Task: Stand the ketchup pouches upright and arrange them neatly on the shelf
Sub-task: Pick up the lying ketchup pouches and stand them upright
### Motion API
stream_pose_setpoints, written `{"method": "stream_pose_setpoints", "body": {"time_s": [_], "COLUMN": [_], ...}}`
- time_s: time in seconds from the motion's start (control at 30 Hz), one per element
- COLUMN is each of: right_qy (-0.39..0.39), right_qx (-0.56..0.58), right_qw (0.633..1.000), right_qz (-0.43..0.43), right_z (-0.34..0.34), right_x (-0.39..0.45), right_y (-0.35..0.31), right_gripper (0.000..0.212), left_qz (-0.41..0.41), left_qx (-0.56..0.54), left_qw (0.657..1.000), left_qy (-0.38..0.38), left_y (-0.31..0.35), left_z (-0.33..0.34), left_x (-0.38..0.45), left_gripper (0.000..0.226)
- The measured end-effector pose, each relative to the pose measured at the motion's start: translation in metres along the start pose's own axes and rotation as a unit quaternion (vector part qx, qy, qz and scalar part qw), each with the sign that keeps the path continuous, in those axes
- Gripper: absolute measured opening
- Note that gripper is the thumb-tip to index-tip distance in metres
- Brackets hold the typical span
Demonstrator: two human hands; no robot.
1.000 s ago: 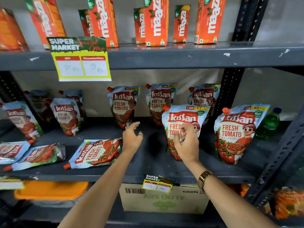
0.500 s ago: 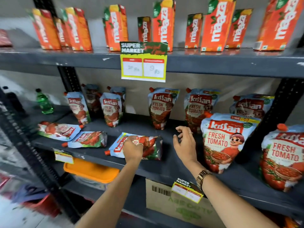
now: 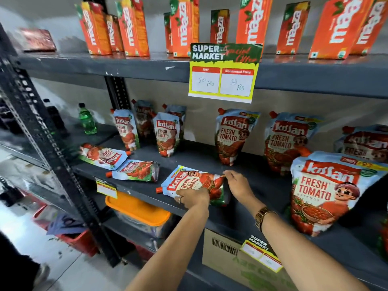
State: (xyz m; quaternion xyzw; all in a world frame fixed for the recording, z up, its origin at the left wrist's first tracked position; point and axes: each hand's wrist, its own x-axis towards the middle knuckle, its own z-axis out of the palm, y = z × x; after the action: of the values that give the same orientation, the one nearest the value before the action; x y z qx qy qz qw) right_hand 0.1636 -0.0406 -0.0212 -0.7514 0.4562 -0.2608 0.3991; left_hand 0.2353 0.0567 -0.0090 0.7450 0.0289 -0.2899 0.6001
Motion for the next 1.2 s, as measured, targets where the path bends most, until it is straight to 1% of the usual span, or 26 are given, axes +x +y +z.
{"method": "stream_pose_setpoints", "body": {"time_s": [0.13, 0.23, 0.37, 0.43, 0.5, 0.57, 0.6, 0.7, 0.73, 0.77, 0.83, 0.9, 0.93, 0.97, 1.03, 1.07, 1.1, 1.13, 1.2], "right_qy": [0.0, -0.009, -0.074, -0.118, -0.155, -0.166, -0.161, -0.123, -0.117, -0.117, -0.12, -0.116, -0.111, -0.101, -0.076, -0.068, -0.064, -0.059, -0.053], "right_qx": [0.025, 0.051, 0.086, 0.092, 0.098, 0.104, 0.109, 0.158, 0.178, 0.199, 0.24, 0.273, 0.284, 0.292, 0.298, 0.296, 0.294, 0.296, 0.303], "right_qw": [0.999, 0.996, 0.983, 0.976, 0.969, 0.966, 0.966, 0.957, 0.95, 0.942, 0.927, 0.915, 0.911, 0.909, 0.911, 0.916, 0.92, 0.924, 0.932], "right_qz": [0.031, 0.07, 0.142, 0.157, 0.163, 0.167, 0.172, 0.21, 0.228, 0.244, 0.262, 0.272, 0.277, 0.279, 0.274, 0.264, 0.25, 0.233, 0.192], "right_z": [-0.002, -0.01, -0.011, -0.005, 0.0, 0.006, 0.008, 0.015, 0.019, 0.022, 0.027, 0.033, 0.035, 0.037, 0.039, 0.04, 0.04, 0.041, 0.043], "right_x": [0.001, 0.003, -0.008, -0.015, -0.021, -0.022, -0.021, -0.017, -0.016, -0.016, -0.017, -0.015, -0.014, -0.014, -0.013, -0.012, -0.012, -0.012, -0.01], "right_y": [-0.003, -0.007, -0.017, -0.018, -0.02, -0.024, -0.026, -0.029, -0.03, -0.031, -0.033, -0.034, -0.034, -0.034, -0.034, -0.034, -0.034, -0.036, -0.039], "right_gripper": [0.029, 0.026, 0.023, 0.021, 0.022, 0.027, 0.029, 0.033, 0.037, 0.04, 0.039, 0.039, 0.038, 0.033, 0.017, 0.012, 0.01, 0.013, 0.018], "left_qz": [0.017, 0.028, 0.054, 0.067, 0.078, 0.089, 0.081, 0.035, 0.024, 0.017, 0.007, 0.008, 0.01, 0.015, 0.029, 0.037, 0.045, 0.056, 0.085], "left_qx": [0.014, 0.009, 0.017, 0.019, 0.011, 0.028, 0.041, 0.068, 0.068, 0.067, 0.069, 0.066, 0.064, 0.058, 0.035, 0.017, 0.005, -0.002, -0.012], "left_qw": [1.0, 1.0, 0.998, 0.997, 0.995, 0.988, 0.986, 0.983, 0.982, 0.982, 0.979, 0.977, 0.976, 0.977, 0.979, 0.978, 0.976, 0.974, 0.97], "left_qy": [-0.008, -0.01, -0.006, -0.012, -0.056, -0.122, -0.142, -0.166, -0.173, -0.178, -0.191, -0.201, -0.206, -0.207, -0.2, -0.203, -0.211, -0.221, -0.229], "left_y": [-0.001, 0.001, 0.01, 0.016, 0.019, 0.021, 0.022, 0.024, 0.025, 0.024, 0.023, 0.022, 0.022, 0.022, 0.021, 0.021, 0.023, 0.026, 0.031], "left_z": [0.005, 0.002, -0.01, -0.016, -0.024, -0.033, -0.038, -0.049, -0.051, -0.051, -0.051, -0.053, -0.054, -0.055, -0.056, -0.056, -0.056, -0.056, -0.056], "left_x": [0.001, 0.013, 0.04, 0.056, 0.077, 0.095, 0.101, 0.109, 0.109, 0.109, 0.111, 0.111, 0.109, 0.109, 0.107, 0.106, 0.103, 0.101, 0.1], "left_gripper": [0.07, 0.061, 0.037, 0.035, 0.037, 0.027, 0.024, 0.046, 0.046, 0.043, 0.036, 0.023, 0.017, 0.017, 0.02, 0.017, 0.011, 0.014, 0.029]}}
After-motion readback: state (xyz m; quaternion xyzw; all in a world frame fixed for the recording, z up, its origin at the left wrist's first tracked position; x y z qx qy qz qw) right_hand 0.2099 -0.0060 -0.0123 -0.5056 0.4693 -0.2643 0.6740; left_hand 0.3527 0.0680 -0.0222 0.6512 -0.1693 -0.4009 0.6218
